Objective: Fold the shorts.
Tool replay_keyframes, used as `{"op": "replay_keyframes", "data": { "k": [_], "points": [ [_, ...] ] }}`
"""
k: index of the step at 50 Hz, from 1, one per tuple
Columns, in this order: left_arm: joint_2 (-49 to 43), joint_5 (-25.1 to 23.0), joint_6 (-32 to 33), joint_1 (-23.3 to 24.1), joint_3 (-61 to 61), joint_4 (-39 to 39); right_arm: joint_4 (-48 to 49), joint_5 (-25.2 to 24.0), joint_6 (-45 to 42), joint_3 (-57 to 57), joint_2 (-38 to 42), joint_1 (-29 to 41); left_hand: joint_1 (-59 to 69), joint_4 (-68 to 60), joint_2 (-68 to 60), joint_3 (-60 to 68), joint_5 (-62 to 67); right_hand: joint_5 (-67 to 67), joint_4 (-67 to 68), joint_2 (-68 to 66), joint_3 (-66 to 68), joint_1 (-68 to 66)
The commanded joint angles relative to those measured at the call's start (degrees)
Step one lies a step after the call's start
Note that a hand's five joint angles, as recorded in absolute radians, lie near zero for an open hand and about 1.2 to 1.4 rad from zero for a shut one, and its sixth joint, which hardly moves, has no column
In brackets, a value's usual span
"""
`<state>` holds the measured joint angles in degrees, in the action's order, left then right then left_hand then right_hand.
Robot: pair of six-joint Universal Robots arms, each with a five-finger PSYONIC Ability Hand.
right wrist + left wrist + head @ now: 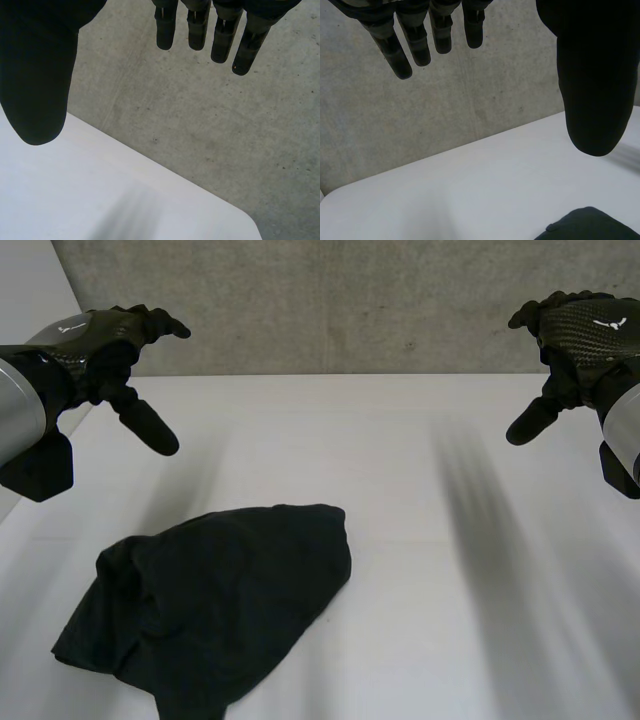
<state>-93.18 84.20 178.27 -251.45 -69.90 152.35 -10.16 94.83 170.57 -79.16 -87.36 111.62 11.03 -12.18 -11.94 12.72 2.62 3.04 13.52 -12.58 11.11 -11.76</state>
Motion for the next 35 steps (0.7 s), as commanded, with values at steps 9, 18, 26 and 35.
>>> {"op": "replay_keyframes", "data": {
  "k": [9,18,26,35],
  "points": [
    [-5.60,0.43,10.32,0.43,-0.15,-0.83,-0.12,-2.45,-0.85,-0.20,1.22,-0.09,1.03,0.11,-0.12,-0.65,-0.56,-3.04,-3.52,2.58,-1.11,1.76],
    [-18.69,11.67,23.00,5.71,0.29,-3.64,-0.56,-5.89,-3.13,-2.74,2.63,-0.09,2.88,-1.74,-1.97,1.20,1.29,-3.04,-3.52,2.58,-1.11,1.76],
    [-30.63,15.73,23.52,10.54,3.36,-4.26,0.49,-5.71,-8.94,-9.60,3.24,-0.79,23.85,-22.71,-22.94,22.17,22.26,-3.04,-3.52,2.58,-1.11,1.76],
    [-35.49,15.73,23.09,11.07,18.64,-3.30,3.39,-6.15,-9.47,-12.50,4.30,-1.23,68.97,-67.82,-68.06,67.28,67.38,-3.04,-3.52,2.58,-1.11,1.76]
  ]
}}
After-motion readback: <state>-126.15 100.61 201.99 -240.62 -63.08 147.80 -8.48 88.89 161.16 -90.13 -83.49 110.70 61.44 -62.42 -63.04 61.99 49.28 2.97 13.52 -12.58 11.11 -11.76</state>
